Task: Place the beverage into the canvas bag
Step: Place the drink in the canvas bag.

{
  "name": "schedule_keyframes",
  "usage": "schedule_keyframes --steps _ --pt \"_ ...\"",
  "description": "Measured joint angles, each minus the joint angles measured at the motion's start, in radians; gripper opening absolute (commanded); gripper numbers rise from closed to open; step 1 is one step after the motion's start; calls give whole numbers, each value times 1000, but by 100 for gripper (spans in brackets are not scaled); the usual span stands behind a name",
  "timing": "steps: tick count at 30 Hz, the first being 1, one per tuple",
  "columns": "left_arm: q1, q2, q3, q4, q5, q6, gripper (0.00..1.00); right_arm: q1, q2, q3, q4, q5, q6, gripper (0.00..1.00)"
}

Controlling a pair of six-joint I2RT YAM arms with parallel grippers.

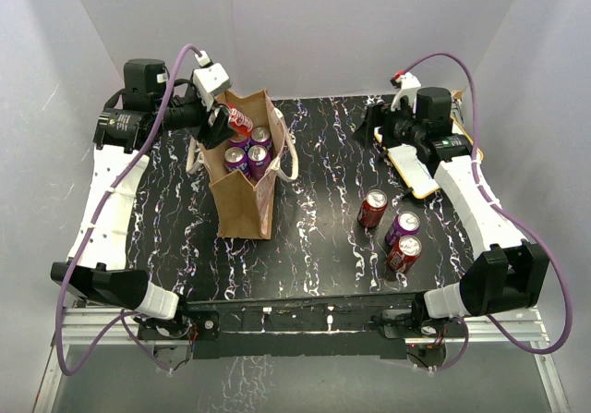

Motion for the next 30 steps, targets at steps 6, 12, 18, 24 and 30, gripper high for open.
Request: schedule_keyframes --steps 6,12,18,24,30 --pt "5 8 -69 -35 2 4 0 175 6 79 14 -105 -69 84" --pt "7 10 -106 -38 -4 -24 0 360 18 170 34 -196 -177 78" --pt "8 10 -156 -5 -35 -89 0 493 121 312 18 -241 -268 76" --pt "10 11 -190 22 -80 -142 0 618 205 336 -43 -209 -332 74" --pt "10 11 -250 66 -96 -184 0 694 245 336 -75 -169 -369 71"
